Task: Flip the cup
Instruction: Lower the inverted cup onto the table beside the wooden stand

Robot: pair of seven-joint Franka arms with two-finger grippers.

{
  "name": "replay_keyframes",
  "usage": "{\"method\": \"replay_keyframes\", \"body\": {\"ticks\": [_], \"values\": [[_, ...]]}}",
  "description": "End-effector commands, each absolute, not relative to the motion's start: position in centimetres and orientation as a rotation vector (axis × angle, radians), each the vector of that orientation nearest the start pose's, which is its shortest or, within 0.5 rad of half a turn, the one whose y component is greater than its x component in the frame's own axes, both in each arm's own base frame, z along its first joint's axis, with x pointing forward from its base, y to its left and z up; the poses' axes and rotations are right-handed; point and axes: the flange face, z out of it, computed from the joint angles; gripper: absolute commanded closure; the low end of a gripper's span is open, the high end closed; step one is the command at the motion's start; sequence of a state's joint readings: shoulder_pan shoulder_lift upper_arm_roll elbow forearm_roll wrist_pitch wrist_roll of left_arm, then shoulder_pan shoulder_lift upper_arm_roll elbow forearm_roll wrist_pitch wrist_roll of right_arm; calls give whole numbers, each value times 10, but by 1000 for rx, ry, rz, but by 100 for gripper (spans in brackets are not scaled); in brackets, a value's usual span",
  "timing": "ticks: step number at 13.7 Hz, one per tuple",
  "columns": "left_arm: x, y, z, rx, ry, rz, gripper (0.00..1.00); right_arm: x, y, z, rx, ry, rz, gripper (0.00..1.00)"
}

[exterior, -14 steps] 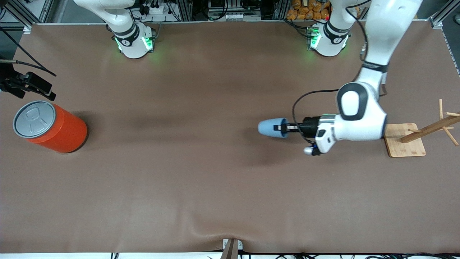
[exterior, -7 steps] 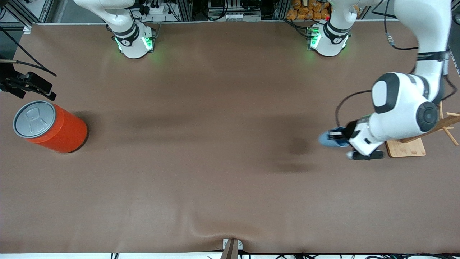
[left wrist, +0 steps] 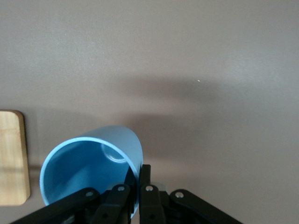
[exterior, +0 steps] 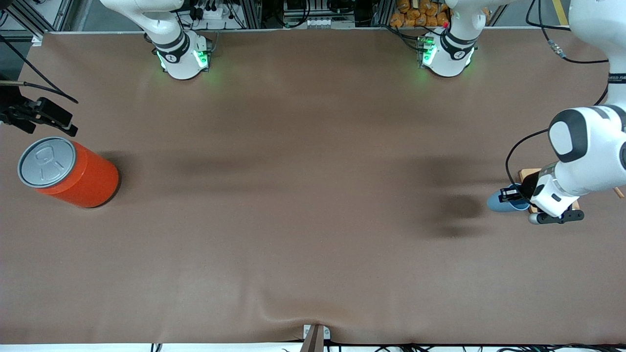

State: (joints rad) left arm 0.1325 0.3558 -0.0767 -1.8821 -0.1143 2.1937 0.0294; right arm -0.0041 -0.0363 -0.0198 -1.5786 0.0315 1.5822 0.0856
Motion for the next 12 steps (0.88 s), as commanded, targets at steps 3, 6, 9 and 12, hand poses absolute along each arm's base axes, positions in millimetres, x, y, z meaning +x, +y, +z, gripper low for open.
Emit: {"method": "replay_keyframes", "body": {"ticks": [3,6,9,12], "values": [[614,14,294,-3235,-105,25,100,546,-9,646,-3106,168,-53,0],[611,9,288,-3235,-92,36,100,547,-7,646,-3104,163,-56,0],[612,1,280,-3204,-22,29,100,547,-7,646,-3106,161,-53,0],[614,-4,267,-3198,-24,27,100,546,-6,646,-3105,158,-44,0]]}}
